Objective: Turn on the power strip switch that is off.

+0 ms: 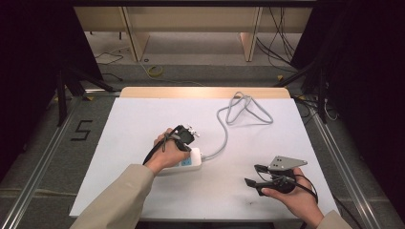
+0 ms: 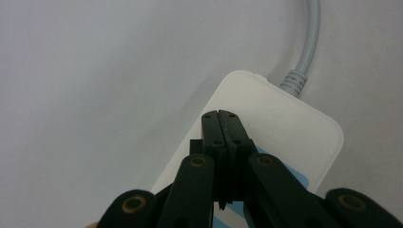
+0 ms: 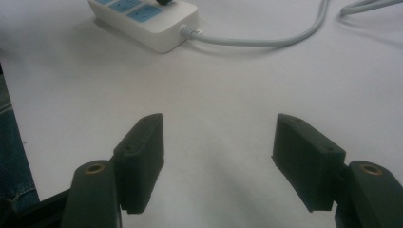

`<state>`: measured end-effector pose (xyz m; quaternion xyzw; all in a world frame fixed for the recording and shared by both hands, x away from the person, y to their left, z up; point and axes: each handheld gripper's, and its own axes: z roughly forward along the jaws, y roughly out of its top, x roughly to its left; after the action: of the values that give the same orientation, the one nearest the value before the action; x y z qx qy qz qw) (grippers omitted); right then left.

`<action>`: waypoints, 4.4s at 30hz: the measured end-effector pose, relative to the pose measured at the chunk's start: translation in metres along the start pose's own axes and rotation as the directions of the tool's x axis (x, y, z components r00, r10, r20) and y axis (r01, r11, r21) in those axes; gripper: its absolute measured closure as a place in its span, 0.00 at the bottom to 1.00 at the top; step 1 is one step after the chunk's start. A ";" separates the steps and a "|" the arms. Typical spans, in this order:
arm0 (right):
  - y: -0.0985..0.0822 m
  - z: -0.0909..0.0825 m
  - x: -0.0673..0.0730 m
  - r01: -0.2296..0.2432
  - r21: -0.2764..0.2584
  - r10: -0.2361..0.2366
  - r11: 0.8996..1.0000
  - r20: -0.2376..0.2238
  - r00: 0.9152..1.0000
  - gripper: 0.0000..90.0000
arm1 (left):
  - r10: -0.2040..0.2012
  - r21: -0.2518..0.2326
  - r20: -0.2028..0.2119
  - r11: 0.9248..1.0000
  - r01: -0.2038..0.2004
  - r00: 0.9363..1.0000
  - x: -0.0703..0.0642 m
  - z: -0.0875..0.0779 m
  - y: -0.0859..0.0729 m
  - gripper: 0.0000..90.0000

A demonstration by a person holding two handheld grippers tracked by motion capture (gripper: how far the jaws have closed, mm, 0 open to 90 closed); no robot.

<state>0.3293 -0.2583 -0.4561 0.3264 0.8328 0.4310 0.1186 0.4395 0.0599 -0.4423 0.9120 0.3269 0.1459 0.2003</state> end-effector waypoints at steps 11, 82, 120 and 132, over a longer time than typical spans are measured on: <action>-0.001 -0.002 -0.001 0.001 -0.002 -0.001 1.000 0.001 1.000 0.39 | -0.019 -0.007 0.014 1.000 0.019 1.000 0.002 0.000 -0.001 1.00; -0.001 -0.005 -0.001 -0.001 -0.011 0.001 1.000 0.007 1.000 0.39 | -0.093 -0.301 -0.001 0.949 0.088 0.996 0.024 -0.038 -0.022 0.54; -0.001 -0.006 -0.002 0.004 -0.012 -0.004 1.000 0.011 1.000 0.39 | -0.082 -0.397 0.065 0.912 0.102 0.994 0.011 -0.054 -0.055 0.30; -0.001 -0.006 -0.002 0.003 -0.012 -0.003 1.000 0.013 1.000 0.39 | -0.070 -0.420 0.086 0.902 0.100 0.994 0.011 -0.059 -0.074 0.29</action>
<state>0.3279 -0.2640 -0.4535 0.3273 0.8300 0.4336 0.1268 0.3850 0.1352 -0.4228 0.8361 0.3200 0.1730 0.4105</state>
